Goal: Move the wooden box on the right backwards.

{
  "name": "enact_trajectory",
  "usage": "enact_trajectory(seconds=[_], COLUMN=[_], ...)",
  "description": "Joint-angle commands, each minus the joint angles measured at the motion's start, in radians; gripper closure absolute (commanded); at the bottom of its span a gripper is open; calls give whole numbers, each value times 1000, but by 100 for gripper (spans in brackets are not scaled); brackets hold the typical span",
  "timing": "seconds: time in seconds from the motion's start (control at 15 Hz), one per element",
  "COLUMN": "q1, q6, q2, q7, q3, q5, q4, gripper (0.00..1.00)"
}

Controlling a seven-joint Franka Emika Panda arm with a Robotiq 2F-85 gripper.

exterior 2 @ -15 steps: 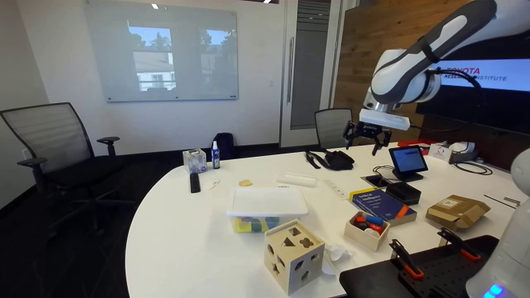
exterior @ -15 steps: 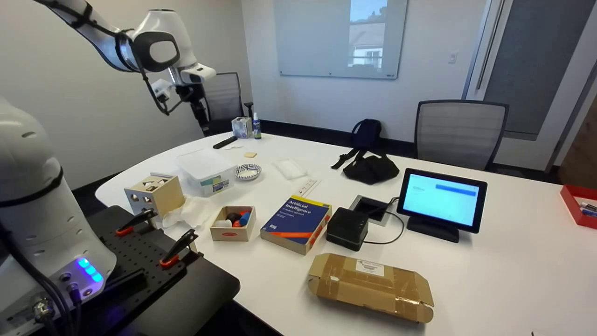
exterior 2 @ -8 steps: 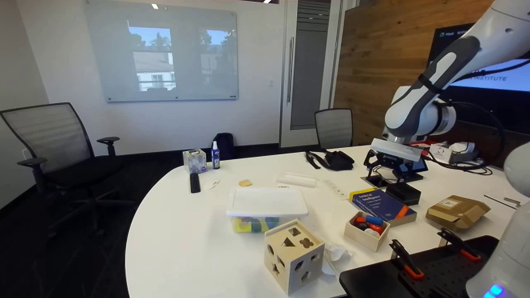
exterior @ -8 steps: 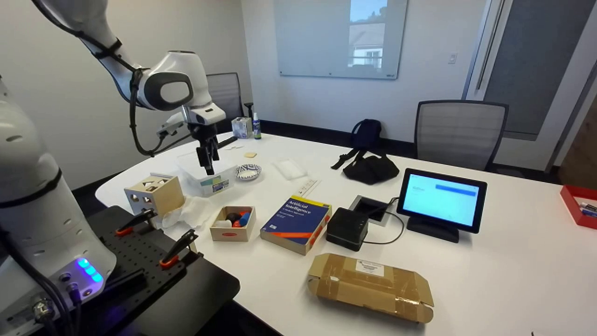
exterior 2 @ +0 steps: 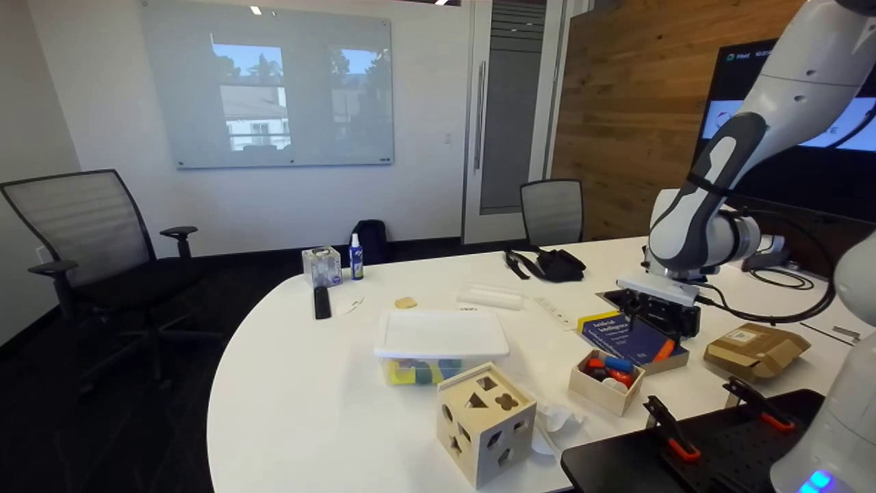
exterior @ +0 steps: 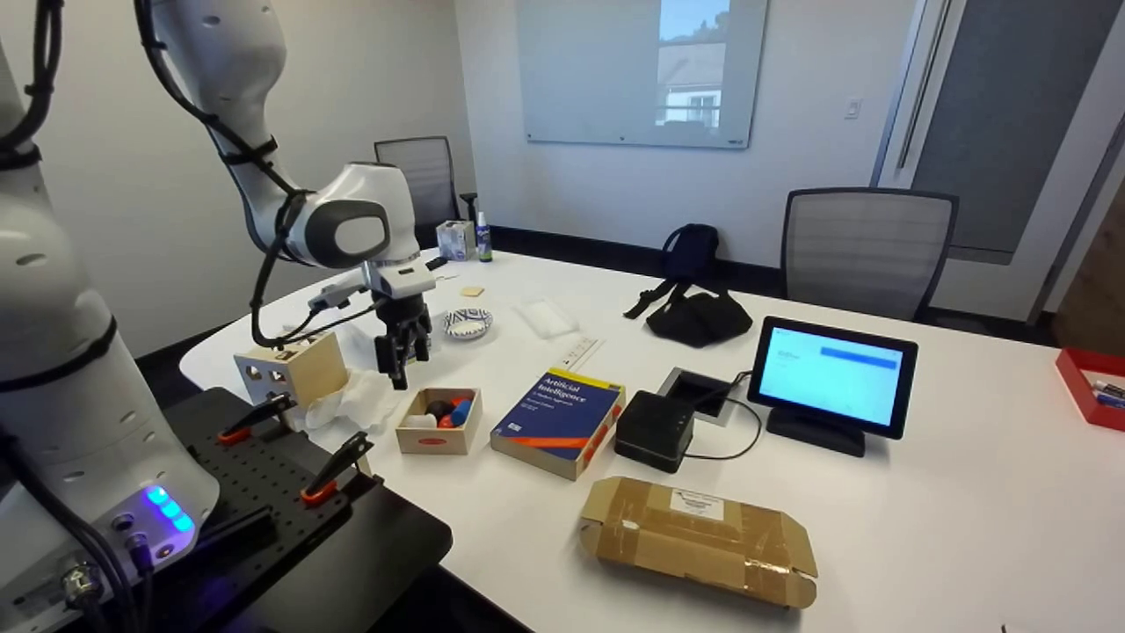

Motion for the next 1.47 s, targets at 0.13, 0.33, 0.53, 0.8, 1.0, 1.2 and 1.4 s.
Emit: enact_trajectory(seconds=[0.13,0.33,0.53,0.8,1.0,1.2,1.4], q1=[135,181,228,225,220,217,196], q6=[165,233,271,281,289,306,332], q2=[185,265,328,399,437,468,500], q7=[-11,-42,-72,-116,-144,-171,-191], q3=[-126,-102,-90,-59,-49,-51,-35], q5=[101,228,322,392,425,442,456], q4=[3,27,62,107,130,152,176], gripper=[0,0,0,0,0,0,0])
